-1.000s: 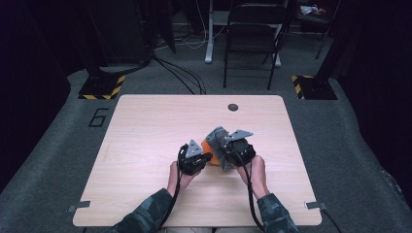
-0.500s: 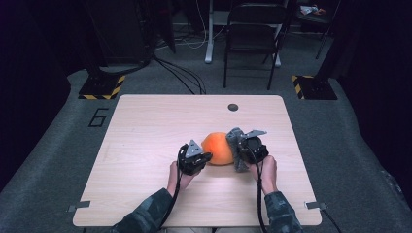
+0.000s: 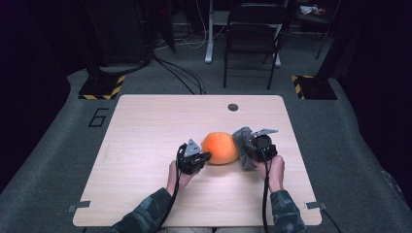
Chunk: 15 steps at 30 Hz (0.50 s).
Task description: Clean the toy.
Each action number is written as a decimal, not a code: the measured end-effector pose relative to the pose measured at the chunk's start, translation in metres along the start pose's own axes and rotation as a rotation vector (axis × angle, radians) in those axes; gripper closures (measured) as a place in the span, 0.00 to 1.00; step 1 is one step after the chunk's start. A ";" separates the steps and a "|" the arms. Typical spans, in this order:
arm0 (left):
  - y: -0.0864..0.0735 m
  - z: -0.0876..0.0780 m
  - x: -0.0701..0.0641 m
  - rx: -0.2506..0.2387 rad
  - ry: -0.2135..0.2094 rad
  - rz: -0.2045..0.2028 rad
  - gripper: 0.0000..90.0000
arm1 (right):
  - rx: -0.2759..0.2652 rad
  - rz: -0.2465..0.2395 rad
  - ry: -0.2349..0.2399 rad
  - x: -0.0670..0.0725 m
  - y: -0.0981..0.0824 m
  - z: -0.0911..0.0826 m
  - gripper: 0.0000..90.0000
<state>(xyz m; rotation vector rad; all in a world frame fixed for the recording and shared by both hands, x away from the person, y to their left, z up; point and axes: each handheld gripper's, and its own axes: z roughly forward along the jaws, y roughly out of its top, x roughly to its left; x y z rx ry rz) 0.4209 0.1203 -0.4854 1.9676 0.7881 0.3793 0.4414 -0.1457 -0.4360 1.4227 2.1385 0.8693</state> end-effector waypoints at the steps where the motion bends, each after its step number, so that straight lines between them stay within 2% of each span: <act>1: 0.000 0.000 0.000 -0.007 0.005 0.004 0.93 | -0.027 -0.004 0.019 0.005 0.005 -0.007 0.78; 4: 0.000 0.000 0.001 -0.008 0.003 0.004 0.93 | -0.025 -0.063 0.094 0.023 0.012 -0.013 0.78; 6: 0.000 0.000 0.001 -0.006 -0.001 0.005 0.91 | 0.035 -0.112 0.101 0.037 0.011 -0.003 0.78; 7: 0.000 0.000 0.001 -0.008 0.000 0.004 0.88 | 0.050 -0.140 0.079 0.042 0.008 0.003 0.78; 9: 0.002 -0.001 0.002 0.008 -0.026 0.027 0.78 | 0.051 -0.144 0.057 0.045 0.003 0.012 0.78; 10: 0.003 -0.002 0.001 0.005 -0.023 0.037 0.72 | 0.039 -0.128 0.061 0.044 0.002 0.012 0.78; 11: 0.005 -0.003 -0.001 0.018 -0.020 0.065 0.66 | 0.031 -0.122 0.063 0.042 0.002 0.012 0.78; 14: 0.007 -0.004 -0.008 0.050 0.022 0.130 0.53 | 0.021 -0.107 0.055 0.037 0.001 0.013 0.77; 15: 0.007 -0.004 -0.009 0.056 0.031 0.136 0.51 | 0.015 -0.108 0.054 0.035 0.001 0.013 0.77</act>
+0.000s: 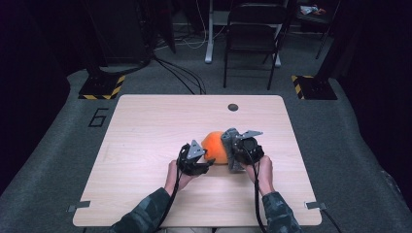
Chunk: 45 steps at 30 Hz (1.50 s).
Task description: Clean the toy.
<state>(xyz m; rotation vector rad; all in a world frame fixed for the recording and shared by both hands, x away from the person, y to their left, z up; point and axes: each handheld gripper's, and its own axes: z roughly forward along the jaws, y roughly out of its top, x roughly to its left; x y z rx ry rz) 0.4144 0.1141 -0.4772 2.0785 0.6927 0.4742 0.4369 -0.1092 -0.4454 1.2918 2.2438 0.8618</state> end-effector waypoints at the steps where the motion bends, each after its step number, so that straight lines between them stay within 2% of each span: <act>1: -0.001 0.001 -0.001 0.009 0.013 0.007 0.49 | 0.001 0.018 -0.006 0.000 0.000 0.000 0.77; 3: -0.003 0.002 0.000 0.022 0.045 0.029 0.46 | -0.003 0.017 -0.001 -0.003 -0.001 0.000 0.77; 4: -0.004 0.003 0.001 0.022 0.049 0.025 0.45 | 0.001 0.030 -0.008 -0.004 -0.001 0.000 0.77; 6: -0.007 0.010 0.001 0.042 0.055 0.049 0.45 | 0.001 0.031 0.004 -0.004 -0.001 0.000 0.77; 7: -0.010 0.014 0.001 0.041 0.046 0.057 0.50 | 0.000 0.033 0.001 -0.004 -0.001 0.000 0.77; 9: -0.015 0.020 -0.002 0.031 0.068 0.073 0.66 | -0.004 0.018 0.004 -0.004 -0.001 0.002 0.77; 10: -0.015 0.021 -0.002 0.021 0.063 0.060 0.73 | -0.002 0.024 0.003 -0.003 -0.001 0.001 0.77; 12: -0.014 0.020 -0.001 0.013 0.066 0.043 0.82 | -0.008 0.020 -0.007 -0.003 0.000 0.001 0.77; 16: -0.009 0.013 0.001 -0.010 0.035 -0.003 0.88 | -0.024 0.030 0.000 -0.007 0.001 -0.006 0.79; 20: 0.000 0.002 0.003 -0.047 -0.001 -0.077 0.89 | -0.067 0.061 0.010 -0.009 0.009 -0.023 0.79; 23: 0.005 -0.005 0.004 -0.065 -0.019 -0.115 0.89 | -0.112 0.041 0.038 -0.005 0.016 -0.038 0.79; 26: 0.006 -0.005 0.001 -0.072 -0.025 -0.127 0.89 | -0.132 0.014 0.070 0.010 0.021 -0.045 0.78; 28: 0.005 -0.004 0.000 -0.064 -0.032 -0.125 0.89 | -0.108 -0.019 0.078 0.022 0.022 -0.039 0.78; 29: 0.005 -0.003 0.000 -0.058 -0.028 -0.118 0.89 | -0.091 -0.033 0.062 0.028 0.021 -0.034 0.78; 31: 0.002 -0.001 0.001 -0.047 -0.038 -0.132 0.88 | -0.071 -0.071 0.028 0.031 0.017 -0.025 0.78; 32: 0.001 -0.001 0.002 -0.049 -0.041 -0.130 0.89 | -0.062 -0.047 0.034 0.031 0.016 -0.023 0.77; 35: 0.001 -0.001 0.003 -0.049 -0.044 -0.124 0.88 | -0.050 -0.048 0.013 0.022 0.015 -0.022 0.77; 36: 0.001 0.000 0.004 -0.047 -0.047 -0.127 0.88 | -0.044 -0.029 0.012 0.019 0.013 -0.021 0.77; 41: 0.000 0.001 0.005 -0.054 -0.043 -0.134 0.88 | -0.007 0.019 -0.013 -0.004 0.003 -0.011 0.77; 45: 0.000 0.001 0.006 -0.059 -0.051 -0.145 0.88 | 0.045 0.071 -0.044 -0.021 -0.009 0.001 0.77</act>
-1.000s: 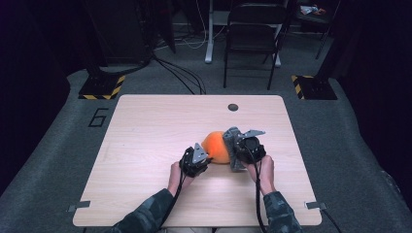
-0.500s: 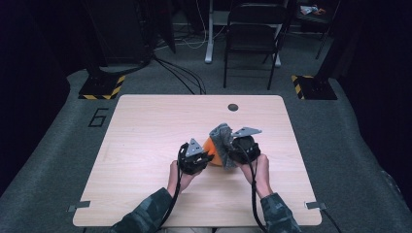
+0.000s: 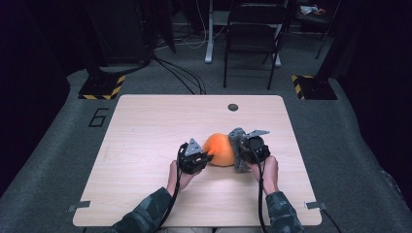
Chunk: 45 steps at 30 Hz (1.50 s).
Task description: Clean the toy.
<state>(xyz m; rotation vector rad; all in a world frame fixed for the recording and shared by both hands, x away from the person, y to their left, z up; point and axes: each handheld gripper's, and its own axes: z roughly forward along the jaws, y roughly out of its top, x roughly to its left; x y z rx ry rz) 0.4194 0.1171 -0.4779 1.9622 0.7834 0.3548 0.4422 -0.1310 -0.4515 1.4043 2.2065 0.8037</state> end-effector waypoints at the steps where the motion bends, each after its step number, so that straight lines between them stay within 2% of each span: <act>1: 0.000 0.000 0.000 -0.005 -0.001 -0.001 0.88 | 0.010 0.010 -0.008 -0.004 -0.003 0.004 0.77; 3: 0.000 0.000 0.002 -0.001 -0.002 0.007 0.88 | 0.044 0.025 -0.018 -0.011 -0.010 0.014 0.77; 4: 0.000 0.000 0.002 -0.002 -0.007 -0.009 0.87 | 0.064 0.033 -0.019 -0.013 -0.013 0.019 0.77; 6: -0.001 0.000 0.002 -0.008 -0.006 -0.011 0.87 | 0.099 0.044 -0.020 -0.016 -0.017 0.024 0.77; 9: -0.001 0.000 0.004 -0.014 -0.006 -0.027 0.87 | 0.063 0.047 -0.015 -0.018 -0.012 0.015 0.78; 12: -0.002 0.001 0.007 -0.014 -0.011 -0.040 0.87 | -0.013 0.042 -0.008 -0.013 0.001 -0.007 0.78; 14: -0.003 0.001 0.009 -0.017 -0.019 -0.060 0.87 | -0.070 0.033 0.013 -0.004 0.010 -0.022 0.78; 17: -0.003 0.001 0.008 -0.019 -0.017 -0.059 0.87 | -0.140 -0.016 0.062 0.015 0.020 -0.039 0.78; 19: -0.003 0.001 0.007 -0.016 -0.017 -0.052 0.87 | -0.169 -0.063 0.082 0.031 0.025 -0.046 0.78; 21: -0.002 0.001 0.006 -0.013 -0.014 -0.030 0.87 | -0.191 -0.093 0.135 0.045 0.027 -0.048 0.79; 22: -0.002 0.002 0.004 -0.017 -0.014 -0.036 0.87 | -0.191 -0.121 0.138 0.052 0.027 -0.048 0.79; 24: -0.002 0.001 0.003 -0.011 -0.009 -0.017 0.87 | -0.172 -0.155 0.134 0.064 0.027 -0.044 0.78; 25: -0.002 0.001 0.003 -0.008 -0.009 -0.017 0.87 | -0.152 -0.153 0.125 0.067 0.026 -0.039 0.78; 26: -0.002 0.001 0.004 0.000 -0.012 -0.011 0.87 | -0.136 -0.170 0.094 0.068 0.024 -0.034 0.78; 27: -0.003 0.002 0.004 -0.003 -0.013 -0.013 0.87 | -0.126 -0.179 0.075 0.067 0.022 -0.030 0.78; 31: -0.003 0.002 0.003 0.000 -0.017 -0.021 0.87 | -0.111 -0.142 0.080 0.052 0.018 -0.024 0.78; 33: -0.003 0.002 0.004 -0.005 -0.017 -0.021 0.87 | -0.103 -0.137 0.063 0.047 0.017 -0.024 0.78; 38: -0.003 0.003 0.003 0.001 -0.021 -0.021 0.87 | -0.079 -0.082 0.060 0.025 0.010 -0.015 0.77; 39: -0.003 0.003 0.003 0.000 -0.020 -0.023 0.87 | -0.063 -0.062 0.054 0.022 0.008 -0.013 0.77; 45: -0.004 0.003 0.003 0.002 -0.025 -0.022 0.87 | -0.026 -0.008 0.022 0.002 -0.003 0.001 0.77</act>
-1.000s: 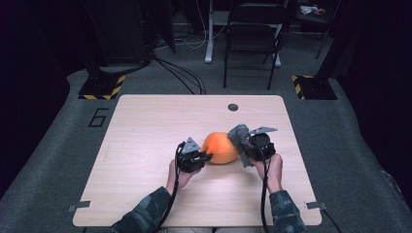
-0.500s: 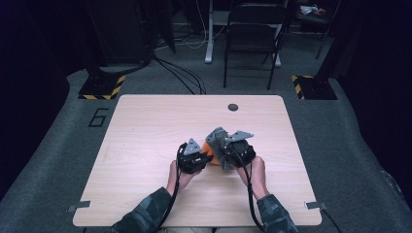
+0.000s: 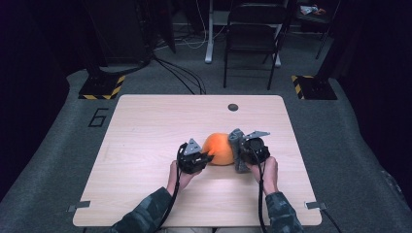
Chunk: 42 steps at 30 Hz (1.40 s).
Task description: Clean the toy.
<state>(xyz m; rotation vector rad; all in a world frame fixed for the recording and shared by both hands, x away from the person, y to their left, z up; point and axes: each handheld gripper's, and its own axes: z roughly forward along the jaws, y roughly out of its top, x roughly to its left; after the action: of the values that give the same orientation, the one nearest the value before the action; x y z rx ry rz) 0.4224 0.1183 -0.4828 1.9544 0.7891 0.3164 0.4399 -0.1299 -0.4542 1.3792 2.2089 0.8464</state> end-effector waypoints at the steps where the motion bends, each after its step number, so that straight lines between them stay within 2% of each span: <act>1: 0.000 0.000 0.000 -0.003 0.005 0.005 0.87 | 0.010 0.008 -0.005 -0.002 -0.002 0.003 0.77; 5: -0.001 0.001 0.000 -0.004 0.003 0.004 0.87 | 0.056 0.042 -0.022 -0.013 -0.011 0.015 0.77; 9: -0.001 0.001 0.001 -0.009 0.004 0.007 0.87 | 0.126 0.049 -0.038 -0.020 -0.021 0.029 0.77; 10: -0.001 0.001 0.001 -0.003 0.000 0.012 0.87 | 0.141 0.059 -0.039 -0.019 -0.022 0.030 0.77; 12: -0.001 0.001 0.001 -0.010 0.003 0.005 0.87 | 0.146 0.047 -0.048 -0.021 -0.020 0.028 0.78; 14: -0.001 0.000 0.001 -0.006 -0.002 -0.002 0.87 | 0.120 0.040 -0.068 -0.022 -0.014 0.018 0.78; 18: -0.001 0.001 -0.001 -0.013 -0.001 -0.001 0.87 | 0.007 0.046 -0.044 -0.018 0.006 -0.014 0.78; 19: -0.001 0.001 -0.001 -0.006 -0.009 0.009 0.87 | -0.025 0.052 -0.032 -0.013 0.011 -0.022 0.78; 21: -0.001 0.002 -0.003 -0.013 -0.007 0.019 0.87 | -0.077 0.018 0.003 0.000 0.020 -0.034 0.78; 23: -0.001 0.002 -0.004 -0.015 -0.010 0.011 0.86 | -0.103 -0.028 0.010 0.017 0.024 -0.036 0.78; 25: -0.001 0.002 -0.004 -0.006 -0.021 0.013 0.86 | -0.089 -0.064 0.020 0.030 0.024 -0.029 0.78; 27: -0.002 0.004 -0.003 0.000 -0.035 0.012 0.83 | -0.065 -0.090 -0.020 0.035 0.019 -0.017 0.78; 31: 0.002 0.003 -0.001 -0.001 -0.096 0.024 0.61 | -0.061 -0.043 0.008 0.023 0.012 -0.010 0.79; 34: 0.005 -0.001 0.003 -0.021 -0.084 0.023 0.50 | -0.066 -0.038 0.008 0.020 0.011 -0.008 0.79; 35: 0.005 -0.002 0.005 -0.029 -0.082 0.001 0.48 | -0.066 -0.040 0.010 0.019 0.011 -0.008 0.79; 39: 0.006 -0.006 0.018 -0.035 -0.066 -0.032 0.43 | -0.066 -0.045 0.007 0.017 0.010 -0.008 0.79; 42: 0.005 -0.005 0.023 -0.029 -0.076 -0.037 0.41 | -0.057 -0.040 0.003 0.015 0.009 -0.006 0.79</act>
<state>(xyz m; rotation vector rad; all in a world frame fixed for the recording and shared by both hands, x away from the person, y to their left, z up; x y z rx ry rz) 0.4393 0.1347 -0.4789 1.9109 0.7668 0.2291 0.4357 -0.1147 -0.4438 1.3038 2.1896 0.8907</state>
